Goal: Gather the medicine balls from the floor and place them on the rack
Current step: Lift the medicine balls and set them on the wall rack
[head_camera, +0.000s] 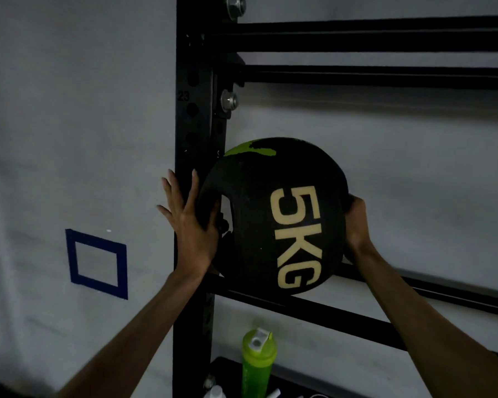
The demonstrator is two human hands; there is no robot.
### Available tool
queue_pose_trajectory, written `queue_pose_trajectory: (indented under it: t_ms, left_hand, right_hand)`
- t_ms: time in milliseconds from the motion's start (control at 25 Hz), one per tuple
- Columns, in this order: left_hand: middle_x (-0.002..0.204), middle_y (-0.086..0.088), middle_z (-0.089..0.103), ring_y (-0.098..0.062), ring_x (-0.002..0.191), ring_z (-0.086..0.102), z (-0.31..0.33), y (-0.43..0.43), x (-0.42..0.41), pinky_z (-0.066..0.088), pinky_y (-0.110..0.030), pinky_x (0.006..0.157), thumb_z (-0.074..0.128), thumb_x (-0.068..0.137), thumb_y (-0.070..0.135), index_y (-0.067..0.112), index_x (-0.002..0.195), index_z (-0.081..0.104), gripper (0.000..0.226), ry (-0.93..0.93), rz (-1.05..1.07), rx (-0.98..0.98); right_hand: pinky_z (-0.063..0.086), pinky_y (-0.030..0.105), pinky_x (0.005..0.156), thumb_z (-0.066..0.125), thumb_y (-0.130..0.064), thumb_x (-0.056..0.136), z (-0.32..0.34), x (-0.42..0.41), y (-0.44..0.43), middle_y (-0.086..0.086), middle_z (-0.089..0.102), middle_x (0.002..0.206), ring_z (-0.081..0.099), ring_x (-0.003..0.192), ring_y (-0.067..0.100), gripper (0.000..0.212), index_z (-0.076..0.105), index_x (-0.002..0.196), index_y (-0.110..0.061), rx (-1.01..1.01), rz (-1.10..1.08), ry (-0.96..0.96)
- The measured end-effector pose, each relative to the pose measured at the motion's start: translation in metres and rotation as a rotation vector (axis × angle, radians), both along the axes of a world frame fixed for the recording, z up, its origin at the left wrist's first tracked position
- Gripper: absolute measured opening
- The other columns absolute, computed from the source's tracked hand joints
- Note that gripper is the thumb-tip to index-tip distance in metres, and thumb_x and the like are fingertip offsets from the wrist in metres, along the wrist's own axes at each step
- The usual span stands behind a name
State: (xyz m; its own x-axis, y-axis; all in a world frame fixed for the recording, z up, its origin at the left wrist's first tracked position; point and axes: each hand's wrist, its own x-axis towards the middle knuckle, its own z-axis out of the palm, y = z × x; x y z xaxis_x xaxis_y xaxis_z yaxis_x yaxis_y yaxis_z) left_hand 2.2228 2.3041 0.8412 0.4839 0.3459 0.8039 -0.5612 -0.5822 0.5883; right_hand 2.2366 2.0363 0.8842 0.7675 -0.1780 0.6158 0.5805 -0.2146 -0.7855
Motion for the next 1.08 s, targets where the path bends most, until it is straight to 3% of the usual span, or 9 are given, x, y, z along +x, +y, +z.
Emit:
queue_pose_trajectory:
  t_ms: [120,240,320,480,680,760,840,960,1080]
  left_hand:
    - [0.167,-0.003,-0.011,-0.019,0.152,-0.016,0.000,-0.003,-0.004,-0.010,-0.061,0.119,0.063,0.093,0.002,0.024,0.158,0.018,0.082,0.019,-0.060,-0.023]
    - [0.167,0.001,-0.011,-0.017,0.153,-0.015,0.004,-0.006,-0.004,-0.008,-0.059,0.119,0.060,0.092,-0.003,0.028,0.158,0.013,0.087,0.028,-0.087,-0.023]
    - [0.167,0.000,-0.008,-0.019,0.153,-0.012,0.005,-0.007,0.000,-0.003,-0.060,0.120,0.060,0.093,-0.001,0.029,0.158,0.011,0.087,0.035,-0.065,-0.005]
    - [0.167,-0.002,-0.003,-0.021,0.154,-0.008,0.004,-0.007,0.011,0.009,-0.063,0.121,0.061,0.095,0.008,0.028,0.159,0.011,0.084,0.072,-0.029,0.037]
    - [0.167,-0.002,-0.002,-0.021,0.154,-0.007,0.006,-0.013,0.004,0.005,-0.060,0.120,0.061,0.092,0.004,0.024,0.159,0.010,0.087,0.141,0.070,0.066]
    - [0.167,-0.004,0.000,-0.022,0.154,-0.004,0.007,-0.012,0.001,0.009,-0.058,0.121,0.062,0.091,0.006,0.019,0.159,0.010,0.086,0.149,0.086,0.089]
    - [0.167,-0.005,0.001,-0.023,0.154,-0.001,0.006,-0.008,-0.004,0.012,-0.056,0.121,0.060,0.094,0.013,0.017,0.159,0.010,0.082,0.191,0.088,0.126]
    - [0.163,-0.012,0.022,-0.031,0.149,0.021,-0.005,-0.010,-0.026,0.024,-0.054,0.119,0.053,0.098,0.027,0.017,0.156,0.026,0.065,0.266,0.042,0.104]
    - [0.138,-0.018,0.050,-0.033,0.129,0.047,-0.027,-0.023,-0.064,0.041,-0.042,0.110,0.052,0.097,0.020,0.011,0.144,0.045,0.048,0.299,0.035,-0.039]
  right_hand:
    - [0.042,0.020,0.061,0.041,-0.002,0.102,0.001,0.007,0.002,-0.010,0.054,0.070,0.048,0.064,0.002,0.037,0.048,0.072,-0.023,-0.016,0.025,0.053]
    - [0.035,0.014,0.049,0.050,-0.008,0.099,-0.006,0.015,0.000,-0.014,0.051,0.047,0.041,0.046,-0.001,0.047,0.052,0.055,-0.024,-0.028,0.113,0.031]
    - [0.037,0.013,0.048,0.054,-0.016,0.095,-0.010,0.017,-0.001,-0.014,0.054,0.047,0.043,0.046,-0.002,0.049,0.058,0.049,-0.029,-0.012,0.143,0.056]
    - [0.042,0.016,0.052,0.041,-0.001,0.102,-0.020,0.029,-0.007,-0.011,0.058,0.050,0.050,0.047,-0.002,0.041,0.049,0.064,-0.013,-0.008,0.085,0.128]
    - [0.041,0.025,0.057,0.045,-0.001,0.102,-0.021,0.032,-0.007,0.004,0.053,0.065,0.051,0.048,-0.002,0.038,0.051,0.065,-0.011,-0.082,0.043,0.193]
    - [0.046,0.029,0.064,0.045,-0.003,0.102,-0.020,0.028,-0.009,0.005,0.058,0.074,0.057,0.064,0.010,0.029,0.057,0.076,-0.007,-0.085,0.060,0.223]
    - [0.050,0.034,0.077,0.043,-0.007,0.104,-0.020,0.020,-0.011,0.003,0.061,0.088,0.059,0.084,0.021,0.018,0.061,0.103,0.000,-0.082,0.086,0.275]
    - [0.051,0.039,0.097,0.050,-0.017,0.103,-0.022,-0.002,-0.019,0.003,0.063,0.117,0.060,0.109,0.026,0.040,0.047,0.140,-0.003,-0.212,0.002,0.339]
    - [0.046,0.020,0.093,0.048,-0.019,0.102,-0.033,-0.047,-0.028,0.011,0.061,0.130,0.060,0.111,0.020,0.041,0.048,0.142,-0.009,-0.323,-0.114,0.312]
